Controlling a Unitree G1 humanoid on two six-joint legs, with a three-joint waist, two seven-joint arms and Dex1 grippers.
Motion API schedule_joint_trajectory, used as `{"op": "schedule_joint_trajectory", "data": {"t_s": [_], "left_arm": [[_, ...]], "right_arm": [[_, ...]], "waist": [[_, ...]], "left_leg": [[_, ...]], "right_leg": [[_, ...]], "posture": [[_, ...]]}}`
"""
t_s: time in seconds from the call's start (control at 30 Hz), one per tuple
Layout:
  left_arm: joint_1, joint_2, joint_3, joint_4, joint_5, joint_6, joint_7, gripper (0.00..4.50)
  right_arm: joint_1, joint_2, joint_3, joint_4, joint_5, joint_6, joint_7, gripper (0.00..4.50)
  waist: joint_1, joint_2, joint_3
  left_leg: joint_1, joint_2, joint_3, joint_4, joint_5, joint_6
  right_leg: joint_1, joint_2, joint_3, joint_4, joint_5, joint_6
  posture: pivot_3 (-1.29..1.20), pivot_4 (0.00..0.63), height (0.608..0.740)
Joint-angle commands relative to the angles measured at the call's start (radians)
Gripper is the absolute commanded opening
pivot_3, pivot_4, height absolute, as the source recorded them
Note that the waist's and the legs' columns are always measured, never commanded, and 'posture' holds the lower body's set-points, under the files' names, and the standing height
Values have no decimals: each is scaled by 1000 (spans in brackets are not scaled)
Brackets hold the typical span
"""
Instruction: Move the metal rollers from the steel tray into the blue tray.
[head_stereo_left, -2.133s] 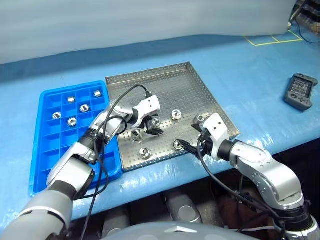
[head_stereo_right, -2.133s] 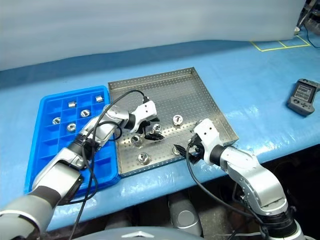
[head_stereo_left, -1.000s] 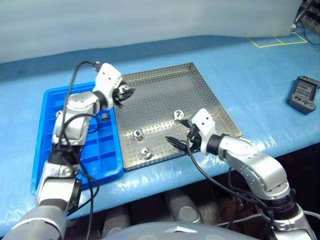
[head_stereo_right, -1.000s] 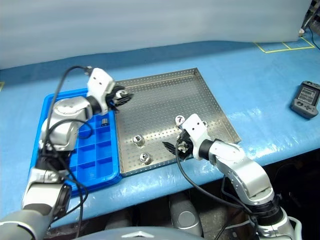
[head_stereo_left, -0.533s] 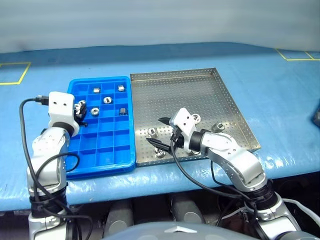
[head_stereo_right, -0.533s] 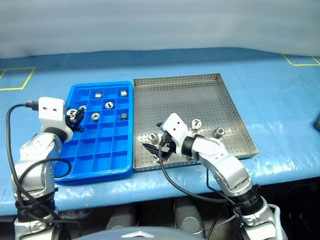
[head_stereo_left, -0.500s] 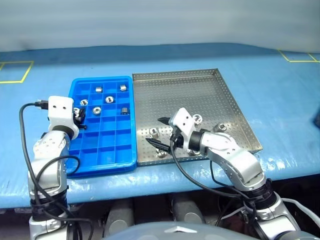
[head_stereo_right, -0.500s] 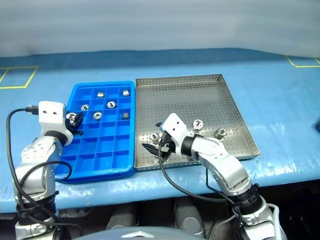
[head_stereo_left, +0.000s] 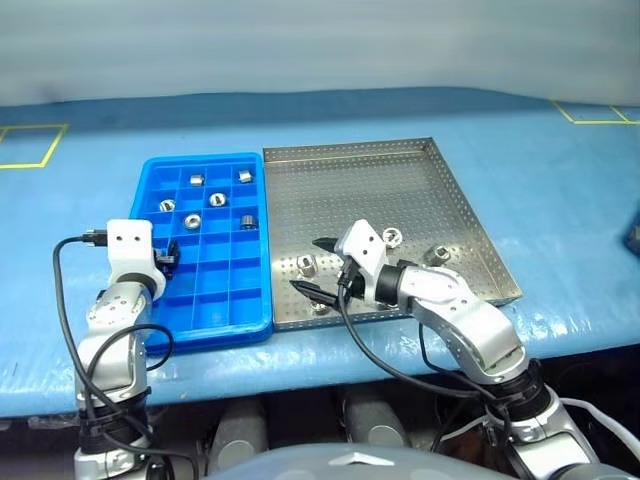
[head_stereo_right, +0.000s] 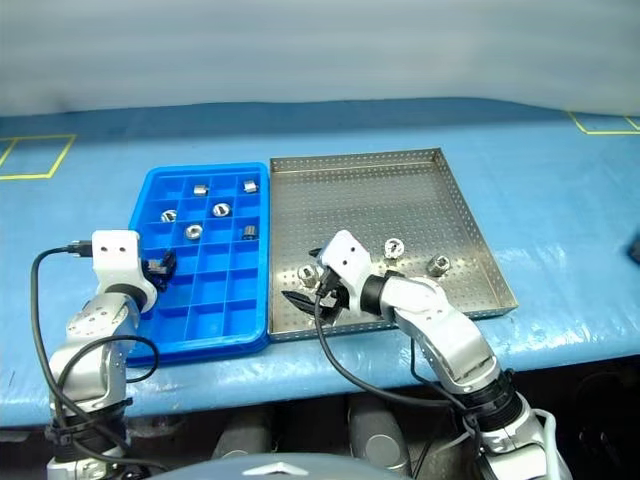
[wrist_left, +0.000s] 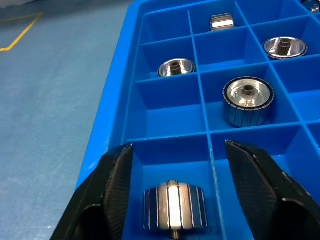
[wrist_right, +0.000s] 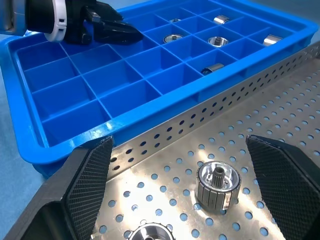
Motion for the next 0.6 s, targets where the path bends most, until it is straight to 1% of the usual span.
{"op": "schedule_joint_trajectory", "data": {"t_s": [0.03,0.13,0.27,0.4,0.5,0.6], "left_arm": [[-52,24,10,-30,-22,-43,-17,4422],[-105,40,-16,-56,-52,-54,-55,4422],[-190,89,-99,-83,-144,-41,-201,4422],[-249,139,-179,-52,-184,-37,-296,4422],[-307,216,-301,5,-193,-42,-437,4422],[-351,281,-397,66,-186,-58,-541,4422]], "right_arm": [[4,-2,-35,-48,0,-8,-14,4500],[12,-10,-56,-61,5,-6,-20,4500],[34,-36,-101,-85,9,2,-28,4500],[57,-64,-133,-97,6,10,-34,4500],[89,-89,-167,-113,4,20,-48,4500],[109,-97,-186,-128,5,31,-60,4500]], "waist": [[0,0,0],[-1,0,0],[1,-1,0],[-12,-1,0],[-29,0,0],[-44,0,0]], "left_leg": [[0,0,0,0,0,0],[-1,0,0,0,0,0],[-2,-1,0,1,0,0],[-2,-1,0,0,0,0],[-2,-1,0,-1,0,0],[-2,0,0,-1,0,0]], "right_leg": [[0,0,0,0,0,0],[0,0,0,-1,0,0],[0,-1,0,-2,1,1],[0,-1,0,-3,1,1],[-1,0,0,-3,0,1],[-1,0,0,-2,0,1]], "posture": [[-76,150,740],[-87,150,740],[-107,150,740],[-125,150,740],[-146,150,740],[-163,150,740]]}}
